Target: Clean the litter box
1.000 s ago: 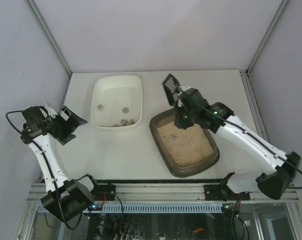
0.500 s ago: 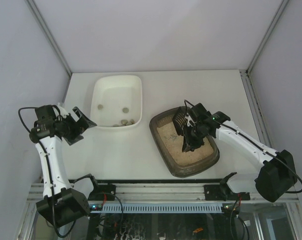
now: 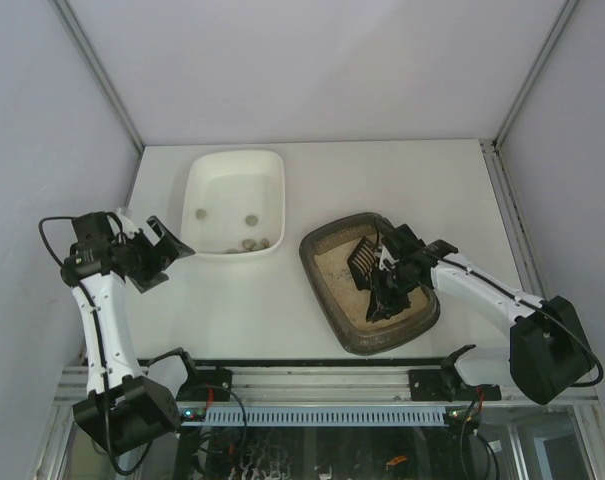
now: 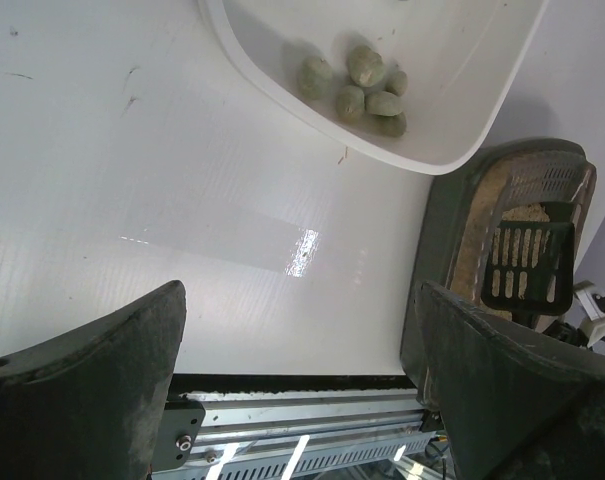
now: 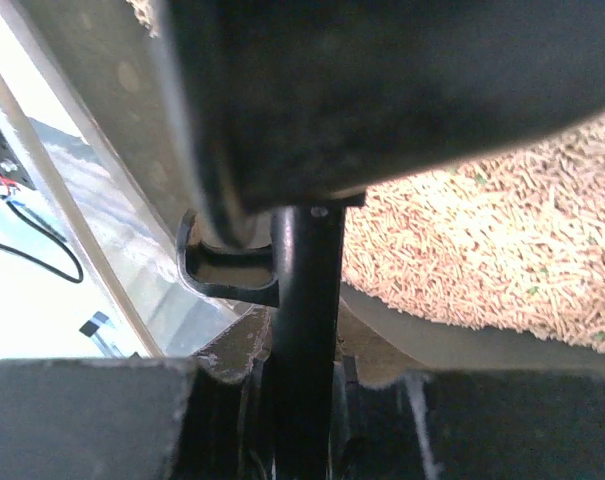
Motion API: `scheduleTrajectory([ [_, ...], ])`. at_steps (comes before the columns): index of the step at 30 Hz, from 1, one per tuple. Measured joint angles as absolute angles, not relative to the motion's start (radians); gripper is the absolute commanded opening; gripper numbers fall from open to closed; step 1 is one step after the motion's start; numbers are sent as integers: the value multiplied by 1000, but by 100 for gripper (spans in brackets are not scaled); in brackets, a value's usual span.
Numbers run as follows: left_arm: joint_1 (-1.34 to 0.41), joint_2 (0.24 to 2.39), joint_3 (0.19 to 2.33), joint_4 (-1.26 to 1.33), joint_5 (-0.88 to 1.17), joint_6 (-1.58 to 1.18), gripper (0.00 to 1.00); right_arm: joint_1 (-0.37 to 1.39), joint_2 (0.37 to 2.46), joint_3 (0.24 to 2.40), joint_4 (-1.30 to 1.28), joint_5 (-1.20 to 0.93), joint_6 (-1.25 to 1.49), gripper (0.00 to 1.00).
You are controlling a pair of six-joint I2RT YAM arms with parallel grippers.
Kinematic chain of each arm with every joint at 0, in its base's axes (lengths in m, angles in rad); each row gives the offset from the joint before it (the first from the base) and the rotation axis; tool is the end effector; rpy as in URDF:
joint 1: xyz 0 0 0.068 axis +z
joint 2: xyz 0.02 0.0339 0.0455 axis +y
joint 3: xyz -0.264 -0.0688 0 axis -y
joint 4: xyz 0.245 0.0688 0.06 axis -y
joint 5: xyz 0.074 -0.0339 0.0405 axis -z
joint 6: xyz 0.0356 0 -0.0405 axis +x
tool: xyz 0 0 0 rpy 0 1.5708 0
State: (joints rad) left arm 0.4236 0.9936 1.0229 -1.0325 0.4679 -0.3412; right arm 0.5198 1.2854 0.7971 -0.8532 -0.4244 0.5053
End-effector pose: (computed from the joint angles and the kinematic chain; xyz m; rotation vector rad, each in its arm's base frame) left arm 0.1670 0.0577 0.3127 -0.7723 2.3864 -0.5657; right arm 0.1788 0.1192 0.2012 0.0975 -3.0404 -0.7427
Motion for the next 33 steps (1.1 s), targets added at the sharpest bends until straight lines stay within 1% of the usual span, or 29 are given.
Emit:
scheduleTrajectory([
  [2,424,994,1023,-1033,467,-341,100,517,1295,797,-829,-440,506,9],
  [7,424,994,1021,-1032,466,-341,100,517,1309,797,-788,-466,505,25],
  [8,424,994,1021,-1033,466,-341,100,516,1309,797,-785,-464,505,27],
  [10,424,994,1020,-1033,466,-341,100,516,1309,797,-786,-454,503,39],
  [11,424,994,1020,-1033,466,-341,100,515,1309,797,-787,-449,504,42],
  [12,424,994,1020,-1033,466,-341,100,514,1308,797,-789,-441,501,43],
  [13,424,994,1020,-1033,466,-341,100,514,1306,797,-791,-433,500,47],
  [14,424,994,1020,-1033,466,-341,100,513,1303,797,-795,-423,495,56],
  [16,424,995,1020,-1033,466,-341,100,511,1295,797,-803,-409,493,57],
  [17,424,995,1020,-1033,466,-341,100,510,1291,797,-807,-400,492,76],
  [18,424,995,1020,-1033,466,-341,100,509,1287,797,-810,-393,490,80],
  [20,424,996,1020,-1033,466,-341,100,508,1280,797,-823,-374,488,82],
  [21,424,997,1020,-1033,466,-341,100,507,1276,797,-832,-363,485,97],
  [22,424,998,1020,-1033,466,-341,100,506,1273,798,-842,-351,484,99],
  [25,424,1001,1020,-1033,466,-340,100,525,1269,837,-902,-290,477,100],
  [30,424,1003,1020,-1034,463,-338,100,651,1263,1044,-1026,-48,480,100],
  [33,424,1003,1020,-1034,456,-338,100,710,1247,1106,-1053,79,491,100],
])
